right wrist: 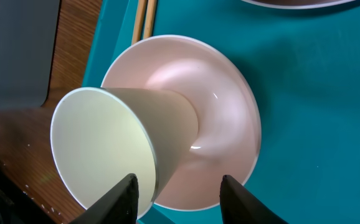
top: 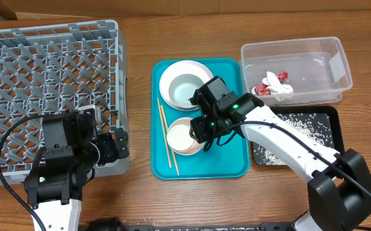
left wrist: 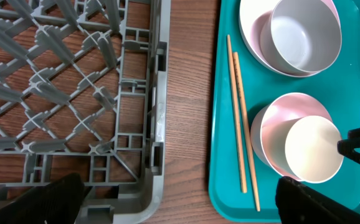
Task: Sort waste into correct bins and load items into the dishwasher
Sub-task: 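Grasp the white paper cup in the pink bowl with the right gripper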
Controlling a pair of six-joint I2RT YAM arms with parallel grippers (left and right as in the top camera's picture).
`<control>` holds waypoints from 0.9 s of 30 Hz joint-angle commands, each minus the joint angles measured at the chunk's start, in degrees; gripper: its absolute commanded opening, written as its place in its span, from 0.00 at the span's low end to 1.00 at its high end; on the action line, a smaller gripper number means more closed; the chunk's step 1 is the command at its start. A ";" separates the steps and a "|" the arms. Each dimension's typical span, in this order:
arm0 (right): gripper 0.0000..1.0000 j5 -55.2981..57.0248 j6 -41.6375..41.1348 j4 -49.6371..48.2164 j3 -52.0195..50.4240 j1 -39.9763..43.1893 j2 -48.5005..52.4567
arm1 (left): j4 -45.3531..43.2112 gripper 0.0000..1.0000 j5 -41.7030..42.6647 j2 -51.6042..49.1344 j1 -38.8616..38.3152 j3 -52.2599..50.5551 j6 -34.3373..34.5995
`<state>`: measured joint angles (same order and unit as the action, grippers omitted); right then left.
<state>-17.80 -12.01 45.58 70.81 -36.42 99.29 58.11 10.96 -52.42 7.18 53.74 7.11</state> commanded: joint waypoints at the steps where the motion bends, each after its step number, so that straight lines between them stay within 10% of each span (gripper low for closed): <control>1: 0.44 -0.26 -0.26 -0.33 -0.37 -0.28 -0.13 | -0.02 1.00 0.66 -0.07 0.31 1.16 -0.90; 27: 0.33 0.39 -3.08 -1.60 -0.37 -2.25 2.60 | -0.02 1.00 0.66 -0.07 0.31 1.16 -0.90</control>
<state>-17.76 -13.30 44.36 70.81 -38.63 99.66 58.11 10.96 -52.42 7.18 53.74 7.11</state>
